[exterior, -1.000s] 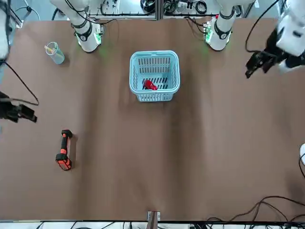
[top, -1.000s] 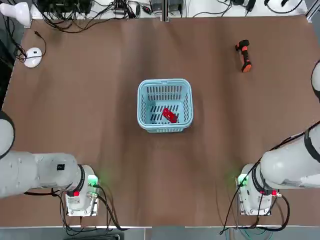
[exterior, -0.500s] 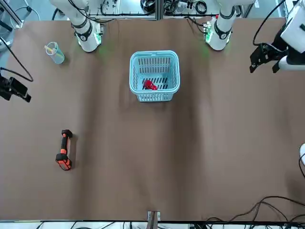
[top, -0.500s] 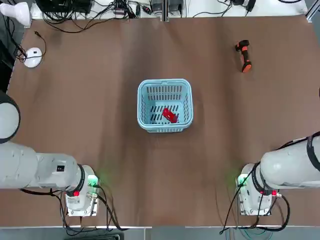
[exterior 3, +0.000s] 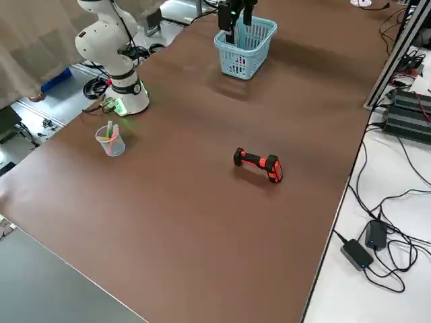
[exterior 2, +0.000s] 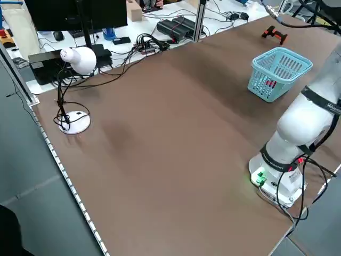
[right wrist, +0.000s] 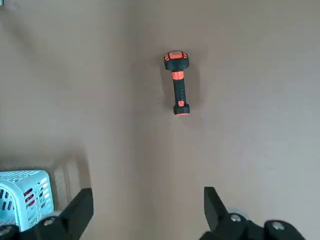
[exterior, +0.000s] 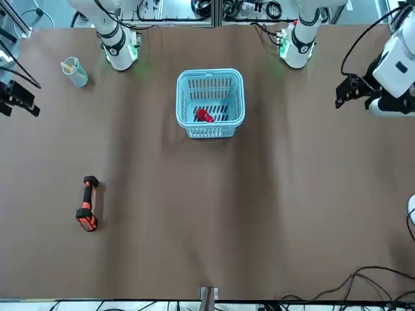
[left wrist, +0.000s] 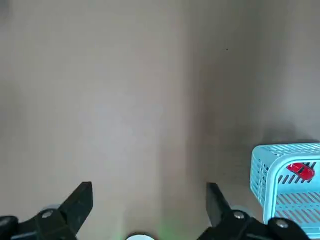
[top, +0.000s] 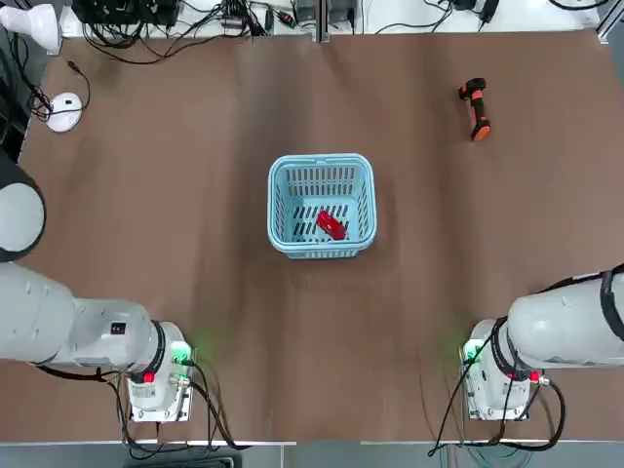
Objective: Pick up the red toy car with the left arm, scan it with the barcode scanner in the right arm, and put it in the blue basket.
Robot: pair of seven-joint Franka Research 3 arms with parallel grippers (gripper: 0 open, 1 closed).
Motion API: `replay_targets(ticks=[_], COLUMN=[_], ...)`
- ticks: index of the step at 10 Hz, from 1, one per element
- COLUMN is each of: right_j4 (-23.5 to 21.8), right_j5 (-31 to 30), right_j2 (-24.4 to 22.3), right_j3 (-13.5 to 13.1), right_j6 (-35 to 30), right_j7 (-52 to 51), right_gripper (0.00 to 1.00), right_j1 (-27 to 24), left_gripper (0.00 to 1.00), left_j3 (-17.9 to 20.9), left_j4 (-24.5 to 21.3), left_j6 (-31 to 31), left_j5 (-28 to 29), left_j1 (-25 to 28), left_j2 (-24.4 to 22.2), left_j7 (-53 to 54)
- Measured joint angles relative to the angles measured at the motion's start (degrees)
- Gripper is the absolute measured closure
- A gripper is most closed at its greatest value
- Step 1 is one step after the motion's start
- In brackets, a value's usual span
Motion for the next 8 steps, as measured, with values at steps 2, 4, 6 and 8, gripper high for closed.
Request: replay_targets(ticks=[2,4,6,8], right_j4=[-0.1,-0.3,-0.7,-0.8], right_j5=[0.0,0.0,-0.1,-0.2], right_j2=[-0.1,-0.1,-0.1,-0.1], right_j3=[0.0,0.1,0.2,0.2], right_j6=[-0.2,-0.2,-0.2,-0.2], right_j7=[0.0,0.0,0.0,-0.1], right_gripper=[0.03,0.03,0.03,0.03], right_j1=[0.0,0.1,0.1,0.1], left_gripper=[0.02,0.02,0.02,0.02], left_j3=[0.0,0.1,0.1,0.1], left_j4=[0.7,1.3,1.4,1.4], left_j6=[1.6,1.7,1.8,1.8], left_j5=[0.0,0.0,0.0,0.0], left_j1=[0.1,0.1,0.1,0.1], left_j2=[0.0,-0.2,-0.4,-0.4], left_j7=[1.9,2.0,2.0,1.9])
